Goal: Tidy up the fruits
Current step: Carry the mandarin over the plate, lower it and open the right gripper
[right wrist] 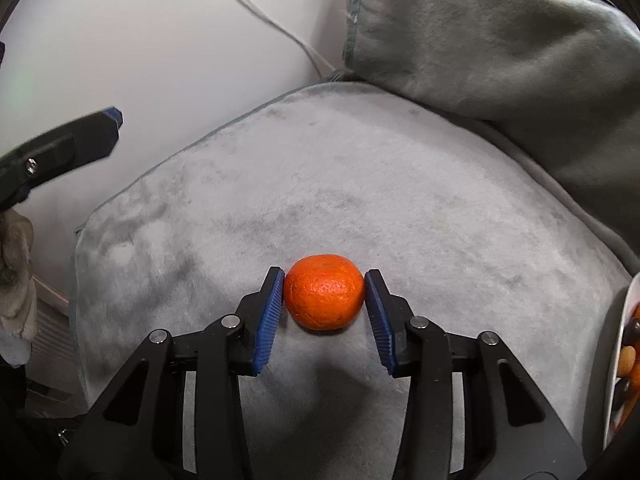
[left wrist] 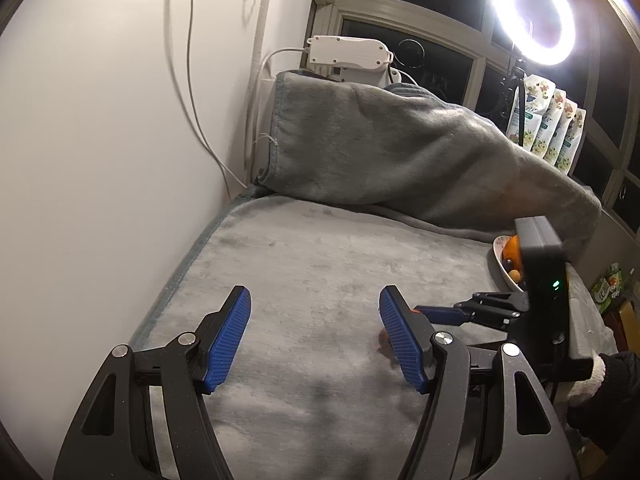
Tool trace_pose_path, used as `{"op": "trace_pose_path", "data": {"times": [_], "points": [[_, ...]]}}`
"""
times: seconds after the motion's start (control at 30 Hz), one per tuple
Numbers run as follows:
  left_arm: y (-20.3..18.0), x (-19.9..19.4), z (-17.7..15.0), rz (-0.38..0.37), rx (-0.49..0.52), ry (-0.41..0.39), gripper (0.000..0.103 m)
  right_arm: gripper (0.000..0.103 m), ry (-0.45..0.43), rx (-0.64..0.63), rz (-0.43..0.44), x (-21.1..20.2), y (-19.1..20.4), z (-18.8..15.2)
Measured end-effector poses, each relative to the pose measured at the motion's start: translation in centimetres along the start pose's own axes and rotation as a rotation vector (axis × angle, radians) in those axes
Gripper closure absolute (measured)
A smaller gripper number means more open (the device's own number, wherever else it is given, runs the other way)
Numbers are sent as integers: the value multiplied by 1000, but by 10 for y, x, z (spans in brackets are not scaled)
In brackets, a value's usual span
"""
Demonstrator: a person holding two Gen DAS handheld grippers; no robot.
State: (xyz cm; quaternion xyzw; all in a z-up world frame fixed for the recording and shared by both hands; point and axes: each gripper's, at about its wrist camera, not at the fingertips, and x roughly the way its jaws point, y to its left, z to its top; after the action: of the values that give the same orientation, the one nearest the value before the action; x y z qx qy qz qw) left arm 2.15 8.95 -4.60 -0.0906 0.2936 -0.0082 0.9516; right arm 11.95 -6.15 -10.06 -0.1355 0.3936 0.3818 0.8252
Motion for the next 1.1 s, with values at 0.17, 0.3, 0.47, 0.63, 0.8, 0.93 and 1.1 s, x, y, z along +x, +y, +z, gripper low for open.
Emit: {"op": "trace_pose_path", "data": {"times": [0.17, 0.3, 0.47, 0.63, 0.8, 0.93, 1.1], "points": [[-10, 6, -2, -23, 5, 15, 36, 60, -59, 54, -28, -30, -20, -5], [-23, 12, -3, -47, 20, 29, 36, 60, -107, 96, -74, -59, -38, -13], [-37, 17, -3, -71, 37, 39, 36, 60, -180, 151, -140, -101, -64, -23], [-49, 20, -3, -88, 58, 44, 36, 60, -234, 193, -235, -139, -89, -37], [-59, 21, -4, -104, 69, 48, 36, 60, -269, 268, -326, -169, -121, -53], [-66, 21, -4, -112, 81, 53, 36, 60, -278, 329, -373, -182, -147, -66], [-74, 21, -5, -121, 90, 55, 36, 60, -268, 386, -422, -190, -175, -83]]}}
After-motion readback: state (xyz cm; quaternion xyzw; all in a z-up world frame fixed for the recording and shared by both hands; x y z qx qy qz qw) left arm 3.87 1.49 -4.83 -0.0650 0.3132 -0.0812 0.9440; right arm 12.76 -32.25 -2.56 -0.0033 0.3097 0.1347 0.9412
